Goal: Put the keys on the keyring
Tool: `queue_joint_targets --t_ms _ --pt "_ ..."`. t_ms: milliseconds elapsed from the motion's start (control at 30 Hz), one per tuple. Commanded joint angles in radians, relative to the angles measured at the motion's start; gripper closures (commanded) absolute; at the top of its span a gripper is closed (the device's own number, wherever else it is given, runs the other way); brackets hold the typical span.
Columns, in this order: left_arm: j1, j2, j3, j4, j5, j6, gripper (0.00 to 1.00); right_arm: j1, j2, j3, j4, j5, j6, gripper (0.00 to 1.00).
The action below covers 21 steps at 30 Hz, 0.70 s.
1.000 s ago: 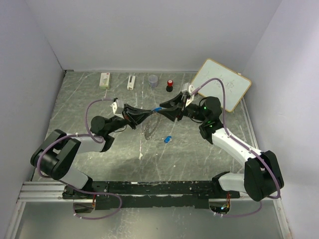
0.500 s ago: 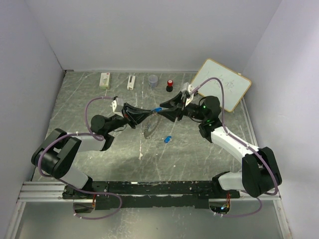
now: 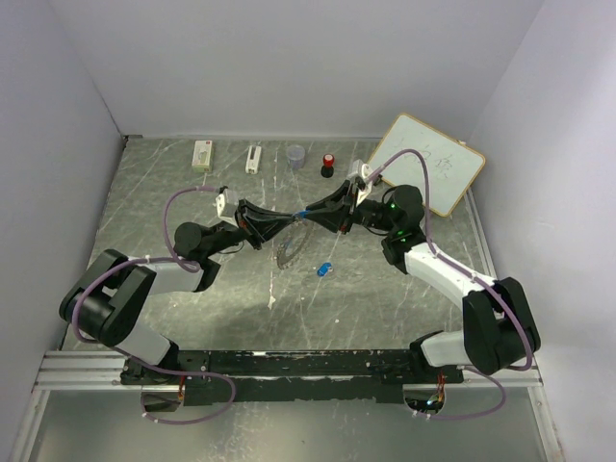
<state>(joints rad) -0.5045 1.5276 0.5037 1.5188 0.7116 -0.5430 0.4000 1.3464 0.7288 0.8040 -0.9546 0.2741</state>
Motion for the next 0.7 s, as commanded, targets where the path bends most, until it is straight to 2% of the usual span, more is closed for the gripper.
queue_joint_targets --t_ms 0,100,300,433,667 --pt "0.008 -0.031 0.038 0.288 0.02 -0.019 0.93 -0.009 0.009 0.018 0.048 -0.025 0.012 0.8" --pt "0.008 -0.034 0.038 0.288 0.022 -0.021 0.93 -0.009 0.013 0.02 0.053 -0.032 0.017 0.84" --pt "0.008 -0.04 0.039 0.288 0.025 -0.022 0.93 -0.01 0.013 0.014 0.058 -0.035 0.02 0.82" --pt "0.007 -0.04 0.039 0.29 0.026 -0.023 0.93 -0.01 0.013 0.016 0.063 -0.044 0.025 0.89" --pt "0.008 -0.051 0.041 0.289 0.032 -0.025 0.93 -0.013 0.024 0.012 0.088 -0.05 0.044 0.84"
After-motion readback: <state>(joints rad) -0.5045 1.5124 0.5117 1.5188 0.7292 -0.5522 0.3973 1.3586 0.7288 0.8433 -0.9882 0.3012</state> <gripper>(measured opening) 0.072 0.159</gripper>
